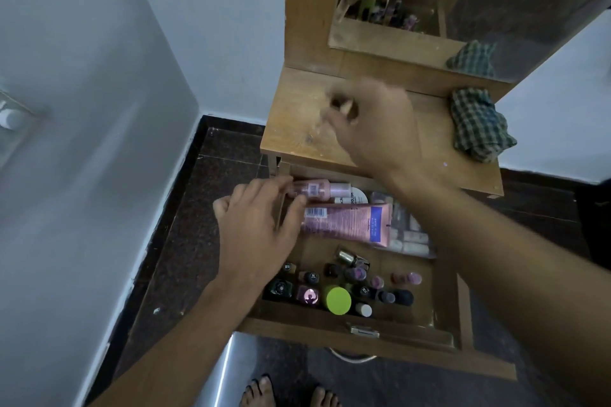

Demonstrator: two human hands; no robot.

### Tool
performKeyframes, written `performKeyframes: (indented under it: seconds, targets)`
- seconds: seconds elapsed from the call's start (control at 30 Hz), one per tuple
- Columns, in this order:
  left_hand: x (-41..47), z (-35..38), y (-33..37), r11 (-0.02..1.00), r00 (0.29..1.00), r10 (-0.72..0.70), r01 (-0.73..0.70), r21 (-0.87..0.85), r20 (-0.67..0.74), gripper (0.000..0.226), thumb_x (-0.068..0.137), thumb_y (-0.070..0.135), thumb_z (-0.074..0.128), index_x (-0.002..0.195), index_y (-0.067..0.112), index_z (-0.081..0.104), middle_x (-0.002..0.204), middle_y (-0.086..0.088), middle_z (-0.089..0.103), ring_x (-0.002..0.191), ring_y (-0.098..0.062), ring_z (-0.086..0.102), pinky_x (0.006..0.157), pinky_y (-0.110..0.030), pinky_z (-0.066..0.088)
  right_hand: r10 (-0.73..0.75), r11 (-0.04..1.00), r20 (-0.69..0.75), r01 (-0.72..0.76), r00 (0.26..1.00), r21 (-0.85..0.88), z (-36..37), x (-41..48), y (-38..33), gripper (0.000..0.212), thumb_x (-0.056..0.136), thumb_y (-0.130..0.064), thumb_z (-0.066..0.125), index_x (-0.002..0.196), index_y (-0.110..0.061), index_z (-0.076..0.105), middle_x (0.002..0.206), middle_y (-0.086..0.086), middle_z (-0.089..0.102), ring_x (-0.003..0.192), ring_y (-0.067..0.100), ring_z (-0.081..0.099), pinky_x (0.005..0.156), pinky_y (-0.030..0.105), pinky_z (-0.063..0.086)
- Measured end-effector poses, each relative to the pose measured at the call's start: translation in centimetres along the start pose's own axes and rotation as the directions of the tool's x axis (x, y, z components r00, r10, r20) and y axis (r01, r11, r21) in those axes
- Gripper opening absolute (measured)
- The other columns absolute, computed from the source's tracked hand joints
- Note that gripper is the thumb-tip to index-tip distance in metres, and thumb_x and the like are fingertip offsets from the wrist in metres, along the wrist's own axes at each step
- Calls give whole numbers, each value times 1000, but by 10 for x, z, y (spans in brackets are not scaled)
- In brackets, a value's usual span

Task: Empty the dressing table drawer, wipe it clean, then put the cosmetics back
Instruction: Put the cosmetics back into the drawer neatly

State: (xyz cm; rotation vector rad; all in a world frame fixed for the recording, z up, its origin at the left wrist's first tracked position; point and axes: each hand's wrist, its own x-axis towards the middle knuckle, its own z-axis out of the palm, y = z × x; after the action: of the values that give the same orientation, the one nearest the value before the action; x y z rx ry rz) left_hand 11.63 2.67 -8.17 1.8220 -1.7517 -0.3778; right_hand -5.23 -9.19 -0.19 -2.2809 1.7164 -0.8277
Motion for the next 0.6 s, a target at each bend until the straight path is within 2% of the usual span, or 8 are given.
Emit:
performKeyframes:
  seconds: [0.07,0.13,0.27,0.4,0.6]
  targets:
    - [-13,-4,2,993,996,-89,87,-75,-23,33,98,48,50,120,28,66,109,14,65,101,-9,54,87,-36,29,-37,997,123,29,992,69,-4,-39,-1,7,90,-35,73,90,-28,75,84,-14,69,74,4,61,64,33,55]
    - [-28,-6,6,977,987,-159,153,-146,-33,32,100,44,48,119,27,67,109,15,64,101,-8,54,88,-34,28,-92,990,233,64,968,122,0,-71,1,9,88,-35,76,95,-29,77,88,-13,72,75,2,61,66,36,57]
    - [-54,-5,14,932,961,-268,242,-269,-63,33,103,40,41,116,27,68,106,20,64,100,-4,53,85,-28,27,-164,986,423,145,891,77,17,-103,5,13,87,-39,74,97,-32,75,96,-14,74,88,9,65,73,40,57]
    - [-69,1,19,879,935,-344,288,-380,-86,37,104,40,34,114,27,67,102,22,64,100,-2,55,88,-36,45,-194,976,491,216,849,12,33,-116,3,10,86,-36,76,92,-29,72,86,-11,70,86,15,64,64,34,52]
    - [-70,7,17,869,906,-393,311,-384,-156,38,106,34,33,104,21,69,95,16,65,92,-5,54,76,-24,44,-199,965,590,260,783,-20,47,-119,0,9,89,-29,71,97,-26,69,96,-7,70,95,18,62,65,29,37]
